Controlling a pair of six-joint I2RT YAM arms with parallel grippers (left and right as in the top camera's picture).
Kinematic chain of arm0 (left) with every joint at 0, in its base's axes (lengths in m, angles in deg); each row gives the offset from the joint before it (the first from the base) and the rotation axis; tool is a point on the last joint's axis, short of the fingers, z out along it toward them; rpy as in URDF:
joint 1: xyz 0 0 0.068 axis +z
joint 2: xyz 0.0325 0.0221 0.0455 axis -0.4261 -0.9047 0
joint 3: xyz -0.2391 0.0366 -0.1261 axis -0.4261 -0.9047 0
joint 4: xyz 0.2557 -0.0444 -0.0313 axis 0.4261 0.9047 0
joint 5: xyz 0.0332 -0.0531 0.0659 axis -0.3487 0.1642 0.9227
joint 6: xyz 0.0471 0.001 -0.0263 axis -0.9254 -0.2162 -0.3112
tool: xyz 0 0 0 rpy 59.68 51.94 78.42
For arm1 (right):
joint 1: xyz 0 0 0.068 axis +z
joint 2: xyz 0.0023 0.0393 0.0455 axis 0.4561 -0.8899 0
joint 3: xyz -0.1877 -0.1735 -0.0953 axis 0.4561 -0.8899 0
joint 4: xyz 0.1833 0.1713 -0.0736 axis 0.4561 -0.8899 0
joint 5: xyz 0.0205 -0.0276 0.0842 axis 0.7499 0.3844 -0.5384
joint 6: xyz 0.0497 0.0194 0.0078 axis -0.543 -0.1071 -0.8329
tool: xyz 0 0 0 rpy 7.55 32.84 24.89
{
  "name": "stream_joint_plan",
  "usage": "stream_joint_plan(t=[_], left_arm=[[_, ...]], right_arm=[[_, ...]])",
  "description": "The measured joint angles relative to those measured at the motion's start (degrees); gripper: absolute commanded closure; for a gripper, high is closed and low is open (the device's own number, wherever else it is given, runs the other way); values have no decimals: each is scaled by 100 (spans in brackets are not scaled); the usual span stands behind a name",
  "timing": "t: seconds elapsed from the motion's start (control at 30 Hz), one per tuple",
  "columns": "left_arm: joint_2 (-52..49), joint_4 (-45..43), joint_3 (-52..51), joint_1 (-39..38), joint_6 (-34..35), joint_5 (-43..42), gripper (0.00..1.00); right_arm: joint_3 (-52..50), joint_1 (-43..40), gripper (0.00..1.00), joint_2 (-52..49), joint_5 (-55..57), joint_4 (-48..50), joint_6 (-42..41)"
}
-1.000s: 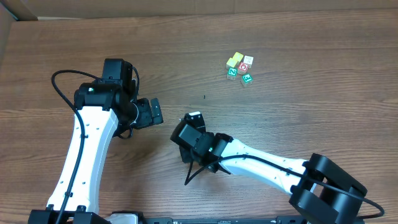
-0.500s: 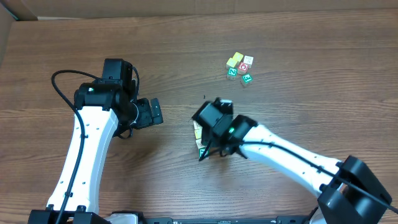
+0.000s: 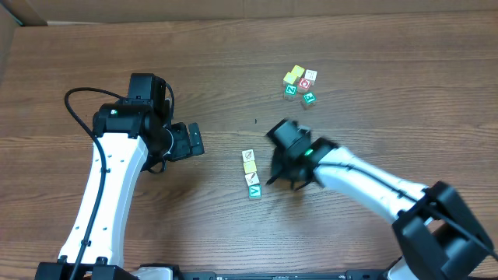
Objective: Flip 3 blocks
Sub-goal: 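Bring the left gripper to the row's left side, right gripper to right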
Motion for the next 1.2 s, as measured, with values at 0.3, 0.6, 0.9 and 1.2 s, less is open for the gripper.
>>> stream_joint_plan(t=[0.3, 0.6, 0.9, 1.2], left_arm=[[0, -831, -4, 0, -17, -70, 51], [0, -540, -535, -402, 2, -651, 95], [-4, -1764, -2310, -1355, 378, -782, 96], [-101, -2907, -2754, -1880, 942, -988, 96]], right_arm=[[0, -1547, 95, 0, -1993, -2, 1187], [-2, -1425, 95, 0, -2524, 9, 1403], [-9, -1300, 95, 0, -2494, 127, 1340], [-13, -640, 95, -42, -1899, 243, 973]])
